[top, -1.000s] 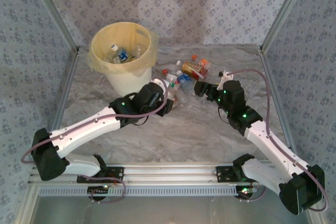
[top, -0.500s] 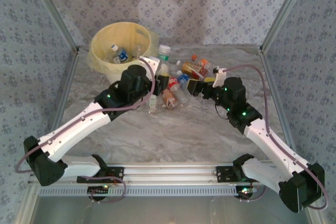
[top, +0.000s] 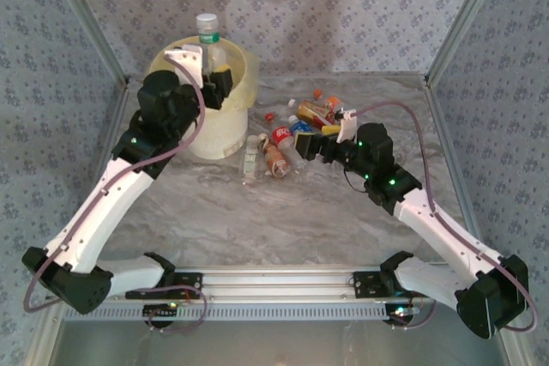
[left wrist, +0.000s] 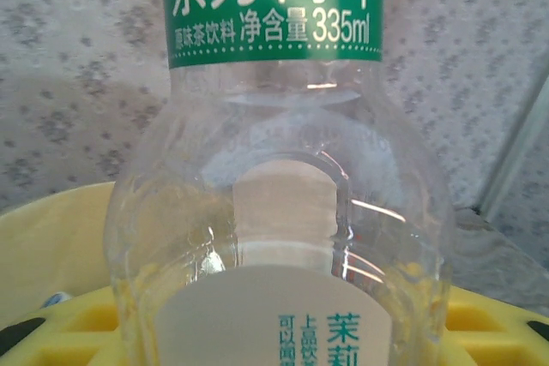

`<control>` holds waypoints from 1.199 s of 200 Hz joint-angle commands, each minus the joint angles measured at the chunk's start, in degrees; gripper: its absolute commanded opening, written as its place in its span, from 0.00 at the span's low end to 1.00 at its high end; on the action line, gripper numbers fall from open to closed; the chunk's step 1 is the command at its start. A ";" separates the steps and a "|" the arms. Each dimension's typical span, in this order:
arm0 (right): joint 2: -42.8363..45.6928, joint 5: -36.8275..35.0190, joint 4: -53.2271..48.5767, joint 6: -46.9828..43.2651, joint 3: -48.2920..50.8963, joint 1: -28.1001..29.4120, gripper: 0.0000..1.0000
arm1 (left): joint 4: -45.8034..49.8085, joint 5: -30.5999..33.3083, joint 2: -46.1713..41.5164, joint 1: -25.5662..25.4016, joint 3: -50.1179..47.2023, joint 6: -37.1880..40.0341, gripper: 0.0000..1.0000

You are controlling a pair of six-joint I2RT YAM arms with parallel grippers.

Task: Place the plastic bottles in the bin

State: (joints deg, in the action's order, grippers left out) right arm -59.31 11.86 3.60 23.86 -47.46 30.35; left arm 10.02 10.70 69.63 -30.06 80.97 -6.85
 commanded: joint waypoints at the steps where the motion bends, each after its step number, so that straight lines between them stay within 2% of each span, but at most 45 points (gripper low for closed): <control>1: 0.40 -0.15 -0.68 -2.14 -2.48 0.63 1.00 | 1.29 -0.49 1.80 3.63 3.49 0.12 0.49; 39: 0.62 -1.18 -0.96 -2.57 -2.37 0.97 1.00 | 9.21 -0.99 6.02 9.20 7.19 -3.33 0.49; 80: 0.43 -1.40 -1.87 -3.02 -3.03 1.23 1.00 | 17.54 -2.42 12.49 12.23 12.75 -5.23 0.48; 108: 0.60 -2.34 -3.07 -3.32 -3.17 1.41 1.00 | 22.15 -6.82 16.25 12.66 15.57 -8.41 0.49; 168: 0.25 -3.85 -4.38 -3.55 -3.73 1.56 1.00 | 22.35 -14.04 20.25 12.42 16.31 -12.27 0.51; 210: 0.24 -4.36 -4.64 -3.47 -3.73 1.65 1.00 | 21.74 -19.66 22.85 11.98 17.38 -12.93 0.58; 240: 0.32 -4.65 -5.21 -3.46 -3.78 1.84 1.00 | 22.70 -20.02 23.42 11.87 19.20 -12.40 0.77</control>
State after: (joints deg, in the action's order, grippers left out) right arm -59.29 8.29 -0.49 21.32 -49.34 31.66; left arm 32.01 -6.24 92.99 -17.76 97.47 -19.14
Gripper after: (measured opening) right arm 0.999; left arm 0.717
